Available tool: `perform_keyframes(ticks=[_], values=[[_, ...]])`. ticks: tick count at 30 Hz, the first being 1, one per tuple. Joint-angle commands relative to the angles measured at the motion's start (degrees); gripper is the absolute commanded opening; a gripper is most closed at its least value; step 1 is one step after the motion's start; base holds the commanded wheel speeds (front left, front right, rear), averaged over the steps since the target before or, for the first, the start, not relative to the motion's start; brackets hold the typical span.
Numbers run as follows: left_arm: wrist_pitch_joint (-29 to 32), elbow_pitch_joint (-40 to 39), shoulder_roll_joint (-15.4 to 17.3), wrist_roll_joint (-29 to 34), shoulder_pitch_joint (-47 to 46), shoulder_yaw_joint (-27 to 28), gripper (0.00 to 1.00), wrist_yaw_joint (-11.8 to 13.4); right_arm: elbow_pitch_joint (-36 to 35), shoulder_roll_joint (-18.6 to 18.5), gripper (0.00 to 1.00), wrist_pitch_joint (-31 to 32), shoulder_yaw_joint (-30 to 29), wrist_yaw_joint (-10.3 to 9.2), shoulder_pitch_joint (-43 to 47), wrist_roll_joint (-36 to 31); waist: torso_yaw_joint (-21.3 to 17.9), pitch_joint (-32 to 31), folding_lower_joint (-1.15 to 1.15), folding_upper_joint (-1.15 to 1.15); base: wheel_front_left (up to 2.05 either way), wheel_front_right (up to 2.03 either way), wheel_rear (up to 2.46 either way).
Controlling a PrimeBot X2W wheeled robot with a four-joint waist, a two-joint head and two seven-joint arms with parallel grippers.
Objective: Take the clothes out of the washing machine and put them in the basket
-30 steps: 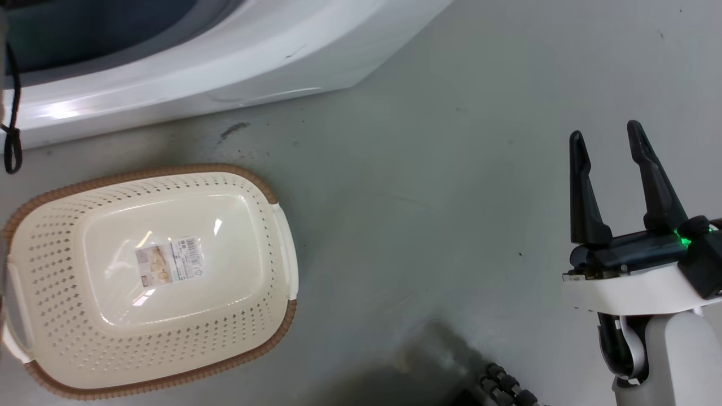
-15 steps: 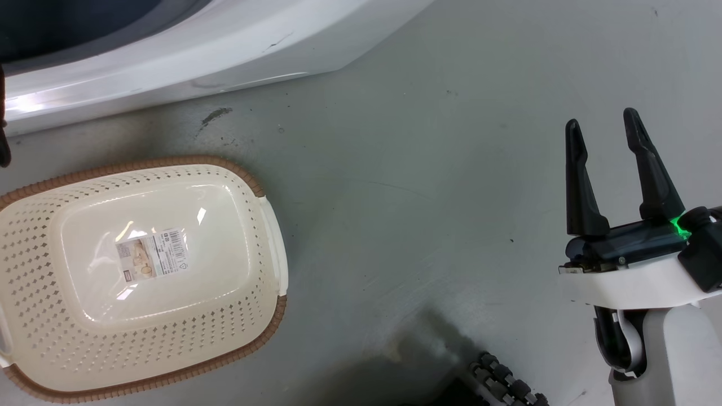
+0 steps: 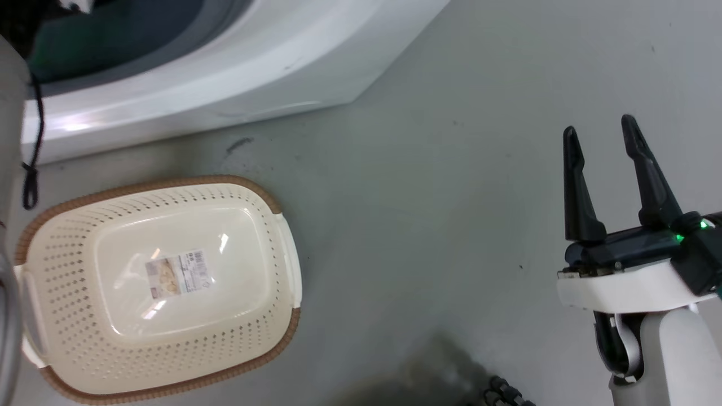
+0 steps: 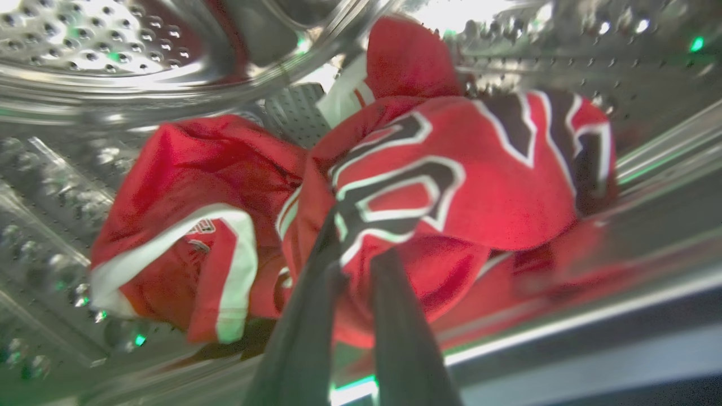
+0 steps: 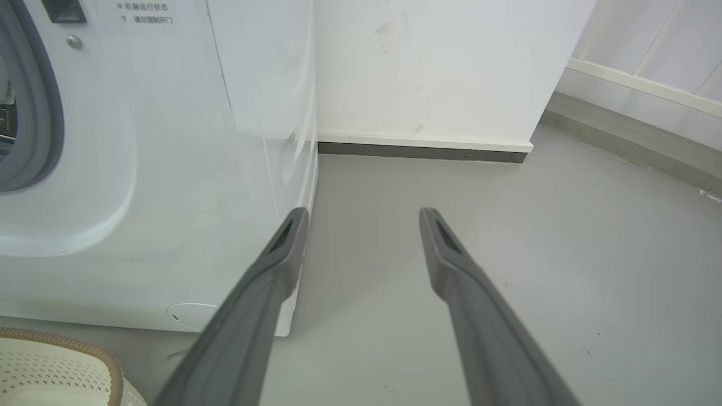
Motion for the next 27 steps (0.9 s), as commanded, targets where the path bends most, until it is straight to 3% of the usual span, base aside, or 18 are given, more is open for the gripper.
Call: perform_keyframes(ticks=[1,15,27], values=[[-5.7,-0.4,-1.8,-1.6,4.3,0.9,0.00,0.0,0.5,0.1,1.00,-0.1,-0.5,-0.04,1.6,-1.7,3.3,-5.6,0.00,0.00,0.00,0.00,0.00],[-22.2,-5.0,-7.1,-4.3,21.5,-0.6,0.00,0.0,2.6,0.0,1.00,-0.1,-1.2,-0.04,6.8,-6.2,11.2,-18.1,0.00,0.00,0.00,0.00,0.00],[-25.7,-18.8,-7.3,-3.5,34.9,0.0,0.00,3.8,4.0,0.0,1.00,-0.1,-1.8,-0.04,11.4,-7.8,15.9,-27.0,0.00,0.00,0.00,0.00,0.00]])
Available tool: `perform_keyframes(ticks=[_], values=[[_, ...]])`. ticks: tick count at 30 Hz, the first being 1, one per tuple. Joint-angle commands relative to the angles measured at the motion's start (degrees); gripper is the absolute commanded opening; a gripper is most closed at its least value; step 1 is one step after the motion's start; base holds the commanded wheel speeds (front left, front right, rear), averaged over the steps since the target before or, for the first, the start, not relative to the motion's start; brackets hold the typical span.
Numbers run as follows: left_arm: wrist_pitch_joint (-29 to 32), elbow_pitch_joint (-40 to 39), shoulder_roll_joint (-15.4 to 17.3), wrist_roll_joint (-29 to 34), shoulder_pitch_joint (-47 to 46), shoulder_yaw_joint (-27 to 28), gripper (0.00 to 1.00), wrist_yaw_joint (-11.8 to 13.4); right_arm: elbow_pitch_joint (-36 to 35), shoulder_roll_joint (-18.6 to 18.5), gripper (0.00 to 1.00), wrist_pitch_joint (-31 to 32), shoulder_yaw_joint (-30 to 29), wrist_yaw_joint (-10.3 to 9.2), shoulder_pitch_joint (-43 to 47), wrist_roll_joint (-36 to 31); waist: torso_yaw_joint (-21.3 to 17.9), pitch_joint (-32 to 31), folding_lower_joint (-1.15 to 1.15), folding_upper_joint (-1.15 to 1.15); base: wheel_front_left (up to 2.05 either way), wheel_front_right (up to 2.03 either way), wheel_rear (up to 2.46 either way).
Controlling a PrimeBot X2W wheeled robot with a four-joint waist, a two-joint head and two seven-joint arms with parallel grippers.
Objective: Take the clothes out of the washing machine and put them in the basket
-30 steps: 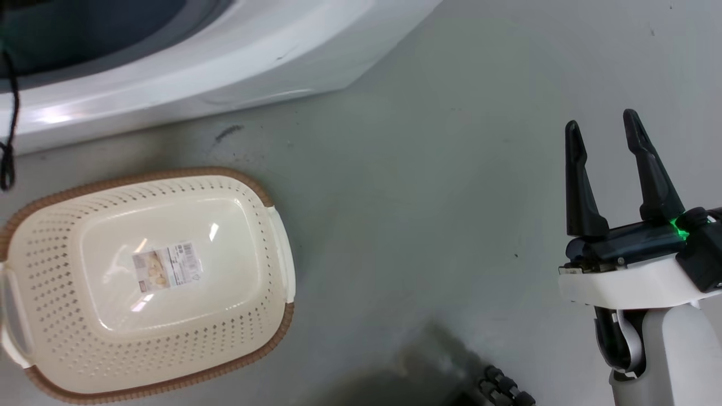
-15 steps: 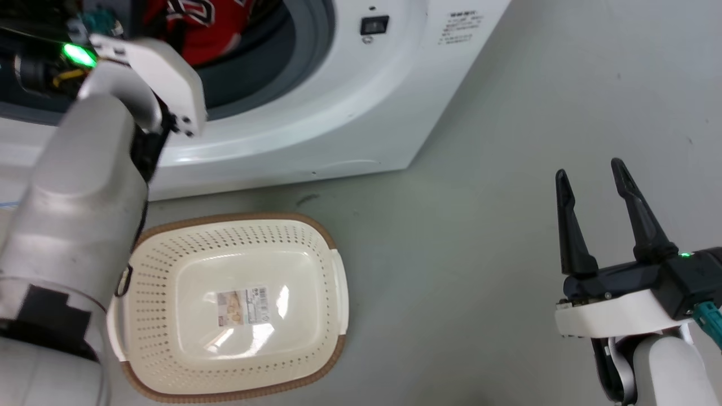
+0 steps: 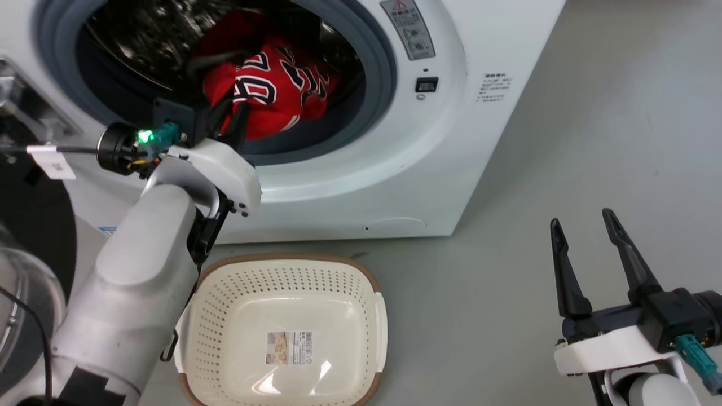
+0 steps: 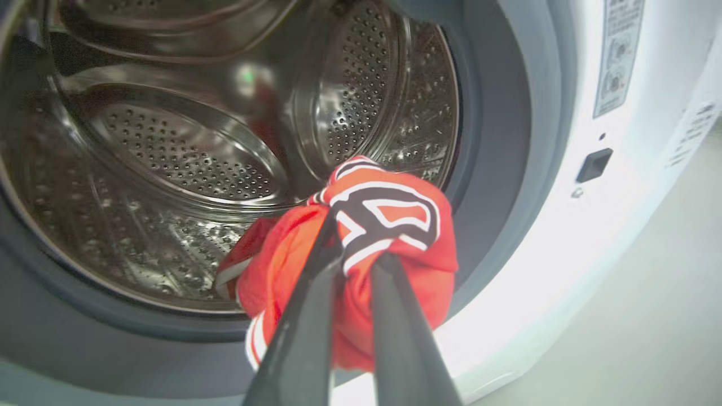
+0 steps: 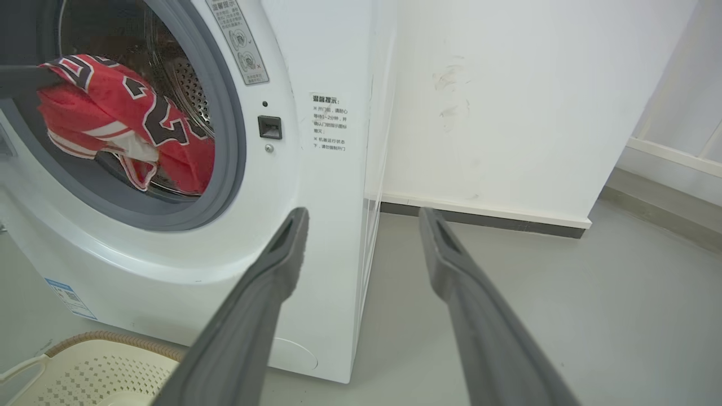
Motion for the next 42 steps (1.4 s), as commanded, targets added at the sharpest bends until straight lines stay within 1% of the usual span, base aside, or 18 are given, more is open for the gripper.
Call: perform_keyframes(ticks=[1,9,13,21,26,31,38,42], values=[[-0.4,-3.1,0.5,0.3,2.4,0.4,0.00,0.9,0.3,0.0,1.00,-0.1,0.1,-0.04,1.0,-0.3,2.0,-2.8,0.02,0.00,0.00,0.00,0.00],[-0.4,-19.9,4.4,0.8,12.2,2.8,0.00,5.1,0.8,0.0,1.00,-0.1,0.1,-0.04,3.7,-0.4,3.5,-6.7,0.02,0.00,0.00,0.00,0.00],[-0.1,-28.4,6.9,0.8,16.2,3.7,0.00,7.5,1.0,0.0,1.00,-0.1,0.3,-0.04,4.8,-0.5,4.1,-8.2,0.02,0.00,0.00,0.00,0.00],[2.4,-45.0,11.9,1.6,23.2,5.5,0.00,12.5,1.4,0.0,1.00,-0.1,0.5,-0.04,6.5,-0.6,4.5,-10.1,0.02,0.00,0.00,0.00,0.00],[4.0,-53.7,14.8,2.1,27.1,6.5,0.00,14.9,1.6,0.0,1.00,-0.1,0.5,-0.04,7.4,-0.4,4.7,-10.9,0.02,0.00,0.00,0.00,0.00],[5.5,-60.0,16.7,2.7,29.9,7.1,0.00,16.8,1.6,0.0,1.00,-0.1,0.4,-0.04,7.6,-0.2,5.1,-11.1,0.02,0.00,0.00,0.00,0.00],[6.8,-63.8,17.9,3.2,31.7,6.6,0.00,17.7,1.5,0.0,1.00,-0.1,0.5,-0.04,7.1,-0.3,5.2,-10.5,0.02,0.00,0.00,0.00,0.00],[7.4,-64.1,18.0,2.9,32.8,5.7,0.00,17.6,1.2,0.0,1.00,-0.1,0.4,-0.04,6.3,-0.4,5.1,-9.4,0.02,0.00,0.00,0.00,0.00]])
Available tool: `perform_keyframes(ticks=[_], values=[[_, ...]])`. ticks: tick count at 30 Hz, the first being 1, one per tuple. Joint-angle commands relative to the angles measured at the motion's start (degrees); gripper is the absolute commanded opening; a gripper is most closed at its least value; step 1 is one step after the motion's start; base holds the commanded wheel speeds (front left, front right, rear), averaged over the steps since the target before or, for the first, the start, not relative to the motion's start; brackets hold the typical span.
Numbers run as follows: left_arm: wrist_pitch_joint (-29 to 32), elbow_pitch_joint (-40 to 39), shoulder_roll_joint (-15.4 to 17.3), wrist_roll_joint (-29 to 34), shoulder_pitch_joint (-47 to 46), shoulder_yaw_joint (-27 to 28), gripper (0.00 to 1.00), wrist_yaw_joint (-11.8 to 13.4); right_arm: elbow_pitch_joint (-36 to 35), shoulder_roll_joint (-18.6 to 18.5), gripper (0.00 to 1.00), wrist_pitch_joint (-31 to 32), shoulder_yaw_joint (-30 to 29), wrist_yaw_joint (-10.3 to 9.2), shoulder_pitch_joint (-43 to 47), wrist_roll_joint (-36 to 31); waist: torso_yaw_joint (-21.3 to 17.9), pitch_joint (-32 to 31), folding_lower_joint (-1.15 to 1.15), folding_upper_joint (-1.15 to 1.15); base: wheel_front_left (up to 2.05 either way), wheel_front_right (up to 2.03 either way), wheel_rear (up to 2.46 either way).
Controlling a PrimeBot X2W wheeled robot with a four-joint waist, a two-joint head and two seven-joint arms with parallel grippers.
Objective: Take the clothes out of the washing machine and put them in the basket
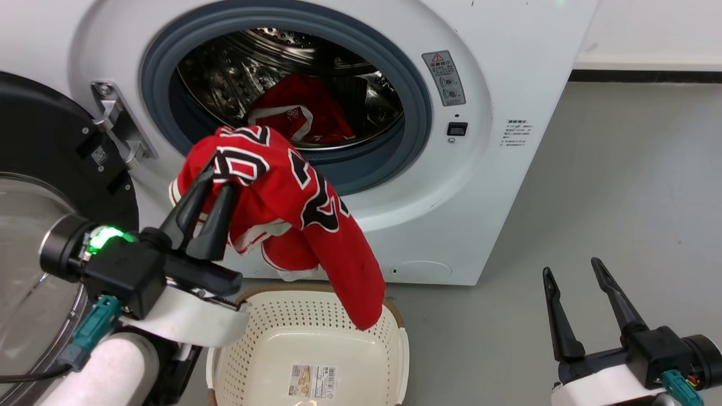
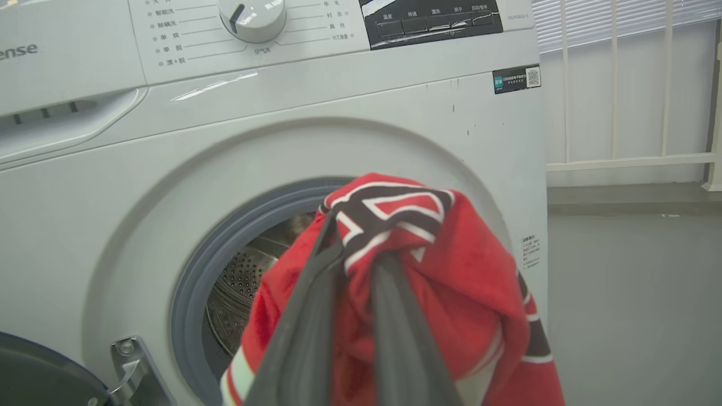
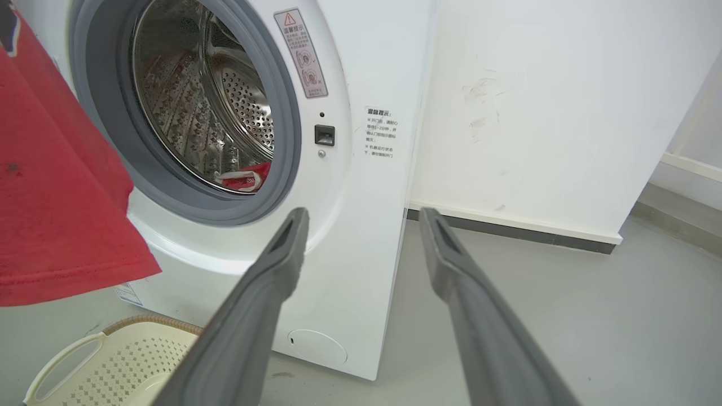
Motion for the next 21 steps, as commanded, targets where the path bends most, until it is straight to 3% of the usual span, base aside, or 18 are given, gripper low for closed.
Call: perform_keyframes(ticks=[1,12,21], values=[[0.1,0.0,0.1,0.0,1.0,-0.4,0.00,0.0,-0.2,0.0,1.00,-0.1,0.0,-0.04,-0.9,-0.1,-0.2,0.7,0.00,0.00,0.00,0.00,0.00],[-0.1,8.6,-3.5,-0.7,3.5,-6.9,0.00,-3.1,-1.3,0.0,1.00,-0.1,-1.1,-0.04,-4.5,-1.0,-1.0,8.7,0.00,0.00,0.00,0.00,0.00],[-3.6,28.7,-9.5,-3.0,1.0,-11.1,0.00,-8.5,-2.8,0.0,1.00,-0.1,-2.0,-0.04,-9.6,-1.4,-2.9,18.0,0.00,0.00,0.00,0.00,0.00]])
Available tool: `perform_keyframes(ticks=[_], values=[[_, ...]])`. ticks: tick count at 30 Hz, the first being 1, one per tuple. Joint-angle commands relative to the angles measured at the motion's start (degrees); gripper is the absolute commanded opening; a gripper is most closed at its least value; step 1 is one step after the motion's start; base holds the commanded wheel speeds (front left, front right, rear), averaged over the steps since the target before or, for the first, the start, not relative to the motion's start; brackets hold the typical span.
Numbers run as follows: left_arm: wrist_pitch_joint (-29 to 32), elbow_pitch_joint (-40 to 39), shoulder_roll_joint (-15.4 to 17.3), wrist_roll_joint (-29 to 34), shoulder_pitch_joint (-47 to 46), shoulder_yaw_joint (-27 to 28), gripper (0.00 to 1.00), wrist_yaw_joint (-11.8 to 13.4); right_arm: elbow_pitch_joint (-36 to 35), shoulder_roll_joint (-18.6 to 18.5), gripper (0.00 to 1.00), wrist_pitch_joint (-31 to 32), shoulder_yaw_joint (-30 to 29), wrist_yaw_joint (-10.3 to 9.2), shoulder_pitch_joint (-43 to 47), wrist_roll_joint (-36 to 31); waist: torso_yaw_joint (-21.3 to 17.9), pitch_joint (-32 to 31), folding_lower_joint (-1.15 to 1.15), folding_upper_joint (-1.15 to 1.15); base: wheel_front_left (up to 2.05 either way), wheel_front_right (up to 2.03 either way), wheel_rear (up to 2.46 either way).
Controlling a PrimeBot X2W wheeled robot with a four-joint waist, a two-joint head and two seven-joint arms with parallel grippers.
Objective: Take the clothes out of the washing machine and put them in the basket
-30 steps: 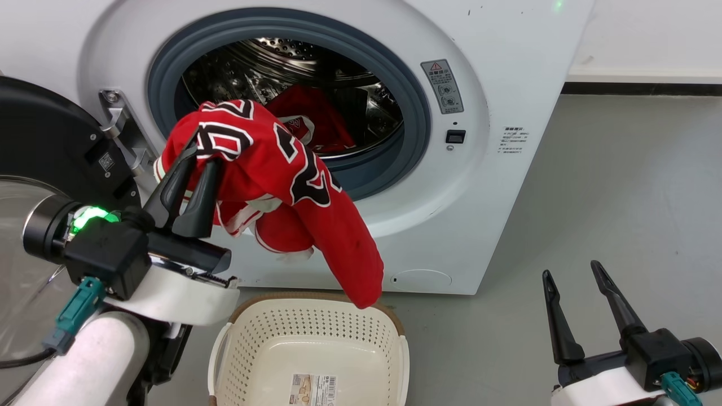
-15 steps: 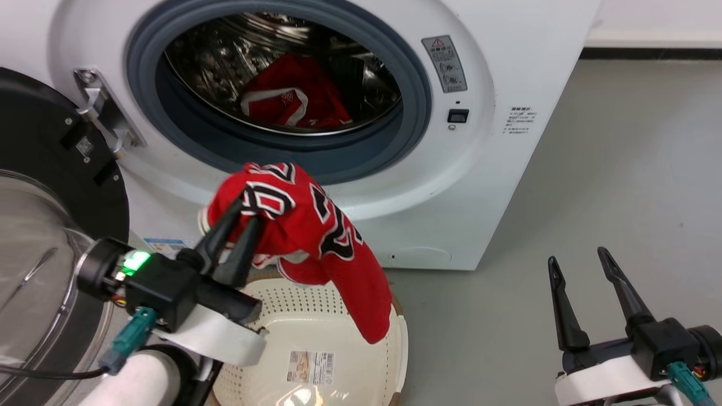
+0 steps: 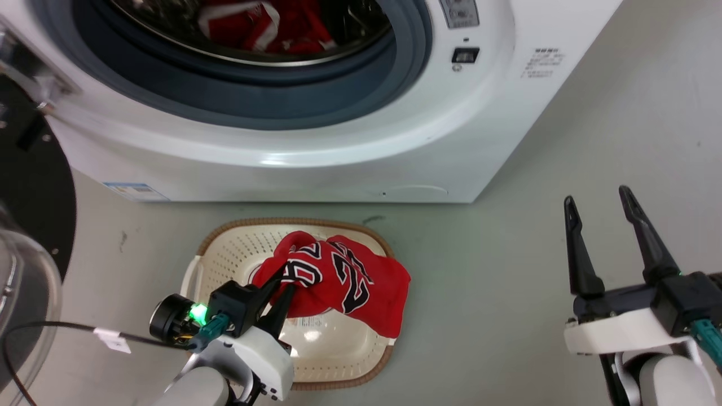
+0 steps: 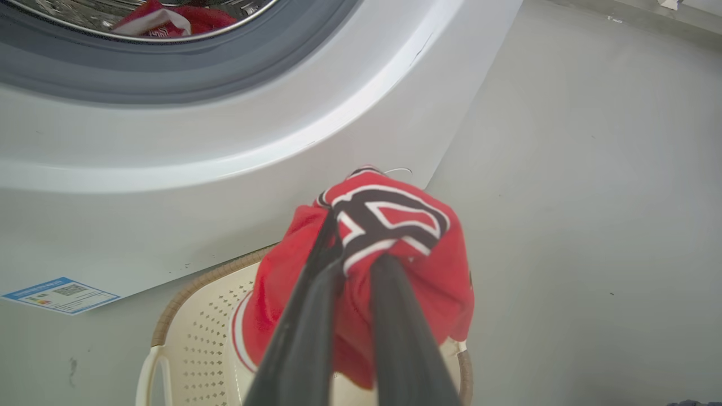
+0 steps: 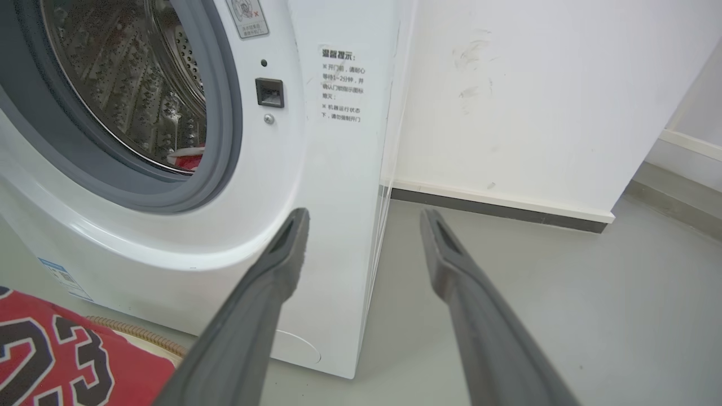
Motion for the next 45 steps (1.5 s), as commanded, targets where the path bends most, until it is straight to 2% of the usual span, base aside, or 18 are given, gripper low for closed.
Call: perform_keyframes(ticks=[1,10,19,25,32,33,34,35,39,45], values=[[-0.8,3.8,-0.9,-0.3,-1.8,-0.3,0.00,-0.9,-0.5,0.0,1.00,-0.1,0.0,-0.04,-1.7,-0.3,-1.5,4.1,-0.01,0.00,0.00,0.00,0.00],[-2.7,30.8,-7.8,0.3,-11.3,-3.0,0.00,-7.1,-2.1,0.1,1.00,-0.1,-0.8,-0.04,-6.5,0.1,-4.4,13.4,-0.01,0.00,0.00,0.00,0.00],[-0.3,52.2,-13.2,2.9,-24.6,-6.8,0.00,-10.6,-3.7,0.1,1.00,-0.1,-1.2,-0.04,-10.3,0.5,-5.0,23.3,-0.01,0.00,0.00,0.00,0.00],[2.2,61.0,-15.1,3.3,-30.0,-8.4,0.00,-11.5,-4.3,0.1,1.00,-0.1,-1.7,-0.04,-12.1,1.1,-5.7,27.6,-0.01,0.00,0.00,0.00,0.00],[6.5,63.9,-16.2,3.0,-31.7,-10.0,0.00,-12.1,-4.0,0.1,1.00,-0.1,-1.8,-0.04,-13.0,1.7,-6.2,29.1,-0.01,0.00,0.00,0.00,0.00],[6.7,64.1,-16.4,2.9,-31.5,-10.1,0.16,-12.2,-3.8,0.1,1.00,-0.1,-1.7,-0.04,-13.0,1.7,-6.2,28.8,-0.01,0.00,0.00,0.00,0.00],[6.9,64.2,-16.5,2.8,-31.3,-10.2,0.76,-12.2,-3.7,0.1,1.00,-0.1,-1.7,-0.04,-13.1,1.7,-6.2,28.4,-0.01,0.00,0.00,0.00,0.00],[6.8,64.3,-16.7,2.4,-31.0,-10.1,1.00,-12.3,-3.5,0.1,1.00,-0.1,-1.6,-0.04,-13.0,1.7,-6.1,27.9,-0.01,0.00,0.00,0.00,0.00],[6.8,64.6,-16.9,1.9,-29.0,-10.6,1.00,-12.3,-2.8,0.1,1.00,-0.1,-1.1,-0.04,-12.2,1.5,-5.7,24.6,-0.01,0.00,0.00,0.00,0.00],[2.2,64.7,-18.1,-0.5,-25.3,-9.7,1.00,-12.4,-1.6,0.1,1.00,-0.1,-0.5,-0.04,-10.0,1.0,-4.4,18.0,-0.01,0.00,0.00,0.00,0.00]])
